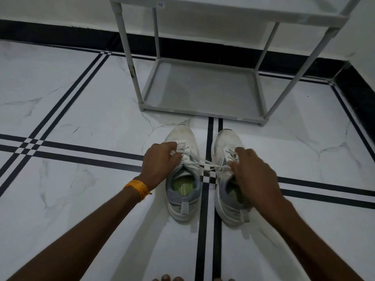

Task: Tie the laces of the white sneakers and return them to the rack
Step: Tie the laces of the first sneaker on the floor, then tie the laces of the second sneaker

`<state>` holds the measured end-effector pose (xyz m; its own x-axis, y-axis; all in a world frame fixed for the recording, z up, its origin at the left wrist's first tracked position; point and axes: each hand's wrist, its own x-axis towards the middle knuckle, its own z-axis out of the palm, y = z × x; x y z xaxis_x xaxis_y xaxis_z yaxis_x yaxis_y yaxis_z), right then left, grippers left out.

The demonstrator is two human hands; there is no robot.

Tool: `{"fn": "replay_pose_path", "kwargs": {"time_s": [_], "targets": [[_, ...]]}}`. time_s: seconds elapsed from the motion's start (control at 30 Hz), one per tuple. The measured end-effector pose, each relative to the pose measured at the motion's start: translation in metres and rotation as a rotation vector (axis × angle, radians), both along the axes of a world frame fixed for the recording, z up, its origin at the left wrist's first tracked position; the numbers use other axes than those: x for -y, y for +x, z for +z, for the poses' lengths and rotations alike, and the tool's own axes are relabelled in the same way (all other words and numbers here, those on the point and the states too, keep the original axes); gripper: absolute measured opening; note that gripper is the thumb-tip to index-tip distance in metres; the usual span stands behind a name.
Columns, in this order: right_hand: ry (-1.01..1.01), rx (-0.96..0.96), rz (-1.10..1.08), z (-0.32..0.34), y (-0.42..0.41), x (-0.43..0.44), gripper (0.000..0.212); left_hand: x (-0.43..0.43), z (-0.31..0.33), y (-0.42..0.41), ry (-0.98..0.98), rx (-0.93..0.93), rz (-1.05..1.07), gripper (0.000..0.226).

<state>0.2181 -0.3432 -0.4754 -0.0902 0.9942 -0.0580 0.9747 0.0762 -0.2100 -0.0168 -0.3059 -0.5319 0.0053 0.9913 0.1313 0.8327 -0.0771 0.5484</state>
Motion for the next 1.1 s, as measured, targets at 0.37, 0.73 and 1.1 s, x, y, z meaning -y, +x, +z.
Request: {"fn": "replay_pose_path", "kwargs": {"time_s": [0.37, 0.73, 1.1], "targets": [[-0.121, -0.351, -0.202, -0.007, 0.035, -0.006, 0.017, 0.015, 0.037, 0.065, 0.188, -0.025, -0.221, 0.035], [-0.176, -0.418, -0.250, -0.009, 0.049, -0.013, 0.012, -0.009, 0.027, 0.096, -0.066, 0.037, -0.334, 0.016], [-0.153, -0.243, -0.229, -0.011, 0.040, -0.015, 0.013, -0.001, 0.037, 0.105, -0.026, -0.112, -0.462, 0.037]]}}
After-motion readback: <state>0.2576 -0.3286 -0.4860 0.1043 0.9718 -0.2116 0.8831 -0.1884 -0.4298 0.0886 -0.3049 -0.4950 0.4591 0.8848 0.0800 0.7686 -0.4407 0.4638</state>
